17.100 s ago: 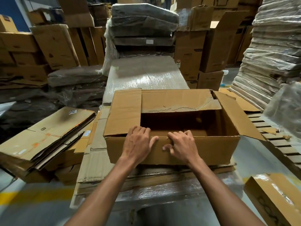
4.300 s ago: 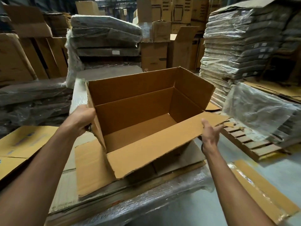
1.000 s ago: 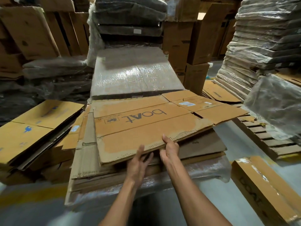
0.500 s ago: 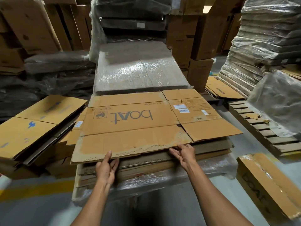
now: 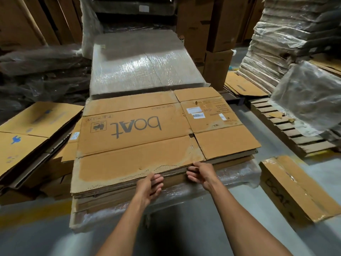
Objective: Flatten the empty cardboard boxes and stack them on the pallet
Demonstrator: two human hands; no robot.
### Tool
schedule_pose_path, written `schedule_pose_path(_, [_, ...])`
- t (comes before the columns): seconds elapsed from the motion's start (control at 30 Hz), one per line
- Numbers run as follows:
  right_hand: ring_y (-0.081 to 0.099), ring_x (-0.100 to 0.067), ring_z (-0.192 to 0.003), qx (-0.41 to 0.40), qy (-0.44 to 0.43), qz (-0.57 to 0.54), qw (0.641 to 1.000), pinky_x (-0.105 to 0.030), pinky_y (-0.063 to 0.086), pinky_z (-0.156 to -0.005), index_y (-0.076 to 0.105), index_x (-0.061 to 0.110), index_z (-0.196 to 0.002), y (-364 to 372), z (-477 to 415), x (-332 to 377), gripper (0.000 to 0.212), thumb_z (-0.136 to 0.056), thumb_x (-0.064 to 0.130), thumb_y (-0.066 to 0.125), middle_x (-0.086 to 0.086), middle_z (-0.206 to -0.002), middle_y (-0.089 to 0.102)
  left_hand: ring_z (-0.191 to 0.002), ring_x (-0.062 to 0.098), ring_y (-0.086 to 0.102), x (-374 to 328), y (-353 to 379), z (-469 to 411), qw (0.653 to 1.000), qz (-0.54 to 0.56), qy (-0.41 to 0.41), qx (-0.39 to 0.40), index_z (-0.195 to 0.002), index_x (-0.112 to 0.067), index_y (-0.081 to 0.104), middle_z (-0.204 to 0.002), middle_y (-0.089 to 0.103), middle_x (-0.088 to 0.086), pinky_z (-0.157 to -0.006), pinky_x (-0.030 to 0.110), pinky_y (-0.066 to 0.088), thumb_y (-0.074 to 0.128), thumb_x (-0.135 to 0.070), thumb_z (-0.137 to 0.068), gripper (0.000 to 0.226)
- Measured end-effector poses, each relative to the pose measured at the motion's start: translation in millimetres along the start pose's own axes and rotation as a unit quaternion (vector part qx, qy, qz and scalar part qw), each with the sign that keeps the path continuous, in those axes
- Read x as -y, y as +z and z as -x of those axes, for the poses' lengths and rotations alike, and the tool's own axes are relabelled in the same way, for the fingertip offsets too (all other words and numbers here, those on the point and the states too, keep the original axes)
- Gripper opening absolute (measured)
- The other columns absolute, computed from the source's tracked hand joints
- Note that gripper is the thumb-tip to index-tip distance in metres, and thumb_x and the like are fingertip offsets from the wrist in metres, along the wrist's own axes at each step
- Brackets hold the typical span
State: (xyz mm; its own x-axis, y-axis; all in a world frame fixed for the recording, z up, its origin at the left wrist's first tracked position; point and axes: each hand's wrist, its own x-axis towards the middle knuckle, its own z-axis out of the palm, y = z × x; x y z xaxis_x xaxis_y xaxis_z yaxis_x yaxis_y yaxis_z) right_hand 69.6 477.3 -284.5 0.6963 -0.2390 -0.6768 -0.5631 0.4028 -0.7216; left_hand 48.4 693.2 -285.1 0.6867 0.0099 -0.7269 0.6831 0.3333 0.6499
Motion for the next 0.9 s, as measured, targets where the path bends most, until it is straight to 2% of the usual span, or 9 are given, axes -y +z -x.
schedule_pose_path(0.13, [0.067, -0.024, -0.076, -0.015, -0.025, -0.011, 0.999, -0.032, 0.059, -0.068, 0.065, 0.008, -0.096, -59.1, -1.9, 6.7, 0.014, -0.1, 0.009, 0.051, -0.01, -0.088, 0.071, -0.079, 0.019, 0.067, 18.4, 52.6, -5.8, 0.997, -0.064, 0.023, 0.035, -0.105, -0.006, 0.071, -0.101, 0.077, 0.009, -0.067, 0.027, 0.053, 0.054, -0.024, -0.103, 0.025])
schedule_pose_path(0.23, [0.067, -0.025, -0.073, -0.058, -0.06, -0.036, 0.996, -0.034, 0.056, -0.066, 0.062, 0.009, -0.106, -126.1, -10.2, 15.7, 0.014, -0.101, 0.005, 0.049, -0.012, -0.088, 0.071, -0.066, 0.015, 0.065, 40.6, 117.7, -12.3, 0.99, -0.119, 0.041, 0.061, -0.104, -0.006, 0.071, -0.089, 0.077, 0.009, -0.058, 0.024, 0.049, 0.058, -0.022, -0.101, 0.021])
schedule_pose_path(0.3, [0.068, -0.025, -0.073, -0.099, -0.077, -0.045, 0.991, -0.036, 0.057, -0.066, 0.062, 0.009, -0.112, -181.5, -19.9, 23.4, 0.019, -0.103, 0.004, 0.046, -0.015, -0.094, 0.072, -0.053, 0.012, 0.056, 63.3, 170.4, -12.5, 0.979, -0.159, 0.047, 0.116, -0.098, -0.002, 0.068, -0.079, 0.069, 0.009, -0.045, 0.019, 0.04, 0.056, -0.015, -0.101, 0.018])
schedule_pose_path(0.37, [0.071, -0.025, -0.075, -0.137, -0.088, -0.052, 0.985, -0.034, 0.06, -0.065, 0.063, 0.009, -0.109, -245.3, -31.3, 33.6, 0.022, -0.104, 0.003, 0.043, -0.016, -0.099, 0.073, -0.05, 0.011, 0.046, 93.3, 231.1, -12.3, 0.962, -0.202, 0.055, 0.173, -0.101, 0.0, 0.065, -0.073, 0.059, 0.008, -0.045, 0.019, 0.032, 0.052, -0.01, -0.102, 0.017])
schedule_pose_path(0.47, [0.071, -0.029, -0.078, -0.183, -0.102, -0.067, 0.976, -0.034, 0.06, -0.064, 0.062, 0.009, -0.108, -354.6, -59.2, 51.5, 0.02, -0.103, 0.003, 0.044, -0.017, -0.099, 0.072, -0.051, 0.01, 0.051, 152.2, 334.1, -23.2, 0.937, -0.274, 0.058, 0.21, -0.1, -0.004, 0.067, -0.077, 0.064, 0.008, -0.049, 0.019, 0.036, 0.055, -0.013, -0.102, 0.015])
schedule_pose_path(0.57, [0.07, -0.029, -0.073, -0.231, -0.098, -0.053, 0.967, -0.035, 0.06, -0.062, 0.063, 0.01, -0.106, -483.9, -107.4, 65.9, 0.019, -0.101, 0.001, 0.047, -0.019, -0.098, 0.073, -0.068, 0.015, 0.065, 228.6, 447.0, -39.8, 0.92, -0.323, 0.03, 0.22, -0.098, -0.011, 0.07, -0.093, 0.074, 0.008, -0.06, 0.022, 0.048, 0.058, -0.02, -0.101, 0.015])
schedule_pose_path(0.67, [0.068, -0.025, -0.067, -0.264, -0.065, -0.023, 0.962, -0.032, 0.055, -0.057, 0.066, 0.01, -0.105, -618.1, -161.8, 78.0, 0.016, -0.096, 0.001, 0.057, -0.021, -0.098, 0.075, -0.08, 0.018, 0.07, 315.0, 557.5, -60.3, 0.908, -0.35, -0.025, 0.229, -0.103, -0.013, 0.071, -0.099, 0.076, 0.005, -0.066, 0.023, 0.053, 0.058, -0.024, -0.102, 0.017])
schedule_pose_path(0.8, [0.067, -0.024, -0.067, -0.309, -0.01, 0.004, 0.951, -0.031, 0.056, -0.057, 0.064, 0.007, -0.108, -776.9, -227.5, 78.3, 0.016, -0.097, 0.003, 0.053, -0.015, -0.094, 0.074, -0.085, 0.021, 0.07, 428.9, 681.8, -104.2, 0.891, -0.385, -0.095, 0.221, -0.106, -0.013, 0.072, -0.103, 0.077, 0.007, -0.079, 0.031, 0.056, 0.059, -0.023, -0.102, 0.017])
schedule_pose_path(0.9, [0.07, -0.024, -0.071, -0.327, 0.018, 0.023, 0.944, -0.033, 0.057, -0.062, 0.067, 0.009, -0.106, -875.5, -285.4, 62.2, 0.016, -0.093, 0.004, 0.058, -0.01, -0.091, 0.074, -0.084, 0.02, 0.068, 509.0, 750.3, -152.6, 0.884, -0.399, -0.12, 0.21, -0.106, -0.015, 0.072, -0.105, 0.076, 0.006, -0.08, 0.032, 0.056, 0.059, -0.023, -0.101, 0.015])
